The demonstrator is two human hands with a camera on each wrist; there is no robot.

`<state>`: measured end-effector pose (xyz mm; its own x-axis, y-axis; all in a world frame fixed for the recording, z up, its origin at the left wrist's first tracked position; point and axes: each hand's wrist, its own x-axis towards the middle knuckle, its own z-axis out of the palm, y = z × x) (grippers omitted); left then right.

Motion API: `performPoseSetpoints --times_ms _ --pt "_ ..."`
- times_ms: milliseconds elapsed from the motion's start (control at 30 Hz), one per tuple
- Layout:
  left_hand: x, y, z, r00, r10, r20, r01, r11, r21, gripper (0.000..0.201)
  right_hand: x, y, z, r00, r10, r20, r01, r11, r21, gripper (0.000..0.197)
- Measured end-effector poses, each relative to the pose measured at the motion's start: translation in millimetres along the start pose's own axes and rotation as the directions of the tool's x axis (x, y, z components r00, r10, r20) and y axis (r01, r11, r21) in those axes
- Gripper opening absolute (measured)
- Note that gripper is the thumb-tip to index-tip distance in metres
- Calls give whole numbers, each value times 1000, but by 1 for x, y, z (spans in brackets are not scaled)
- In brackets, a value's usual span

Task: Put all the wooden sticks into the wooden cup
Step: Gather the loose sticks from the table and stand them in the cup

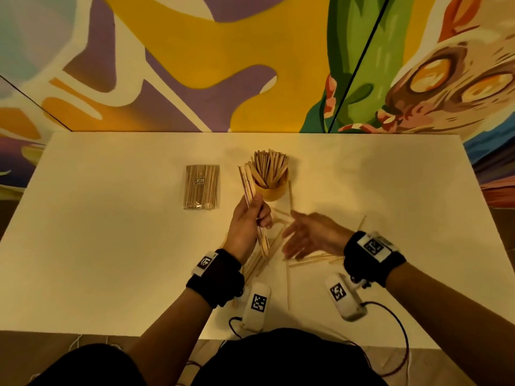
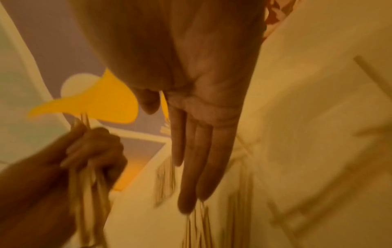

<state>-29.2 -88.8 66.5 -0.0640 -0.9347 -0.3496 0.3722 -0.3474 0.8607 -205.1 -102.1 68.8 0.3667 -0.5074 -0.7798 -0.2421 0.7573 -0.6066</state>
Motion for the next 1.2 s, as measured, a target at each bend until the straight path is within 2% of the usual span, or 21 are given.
performPoseSetpoints --times_ms 100,200,300,367,500,667,733,767,833,900,1000,1033,1067,1133,1200 --pt "1 -2 0 997 73 -16 -73 997 22 30 -5 21 19 978 171 122 -181 980 79 73" --pt "-1 -9 1 996 78 -31 -78 997 7 28 -6 30 30 950 206 233 -256 943 211 70" --pt "-6 -17 5 998 64 -24 -64 998 21 30 -6 26 33 961 133 242 -226 882 414 61" --pt "-11 -16 8 998 57 -7 -57 998 34 31 -4 22 32 968 92 232 -197 851 487 63" --pt "-15 -6 6 998 42 55 -48 992 116 30 -5 16 36 955 66 289 -209 841 498 64" --pt "-22 1 0 993 -10 117 -17 974 227 29 -11 11 50 962 18 274 -160 848 506 64" --pt "-23 6 -3 989 -42 142 14 981 192 28 -14 9 51 977 18 212 -102 914 393 54" --pt "-24 9 -5 984 -70 162 41 984 174 28 -15 7 49 989 6 146 -47 958 283 50" --pt "-26 13 -11 968 -155 200 116 975 191 30 -17 -2 40 993 -113 -32 115 992 59 45" --pt "-27 15 -18 943 -250 218 186 943 277 30 -19 -18 24 931 -310 -191 307 951 -46 38" --pt "-29 18 -24 885 -385 261 240 859 453 27 -23 -42 5 777 -525 -347 512 848 -136 35" --pt "-31 19 -23 865 -421 272 248 831 497 26 -22 -47 4 747 -567 -347 539 822 -182 37" --pt "-33 20 -21 850 -446 282 247 808 535 25 -21 -50 6 740 -595 -314 539 803 -252 39" --pt "-36 22 -14 822 -482 304 222 762 608 24 -19 -46 17 791 -592 -155 473 752 -459 40" --pt "-36 23 -9 809 -508 296 194 706 681 31 -18 -35 30 839 -543 -28 419 678 -604 33"
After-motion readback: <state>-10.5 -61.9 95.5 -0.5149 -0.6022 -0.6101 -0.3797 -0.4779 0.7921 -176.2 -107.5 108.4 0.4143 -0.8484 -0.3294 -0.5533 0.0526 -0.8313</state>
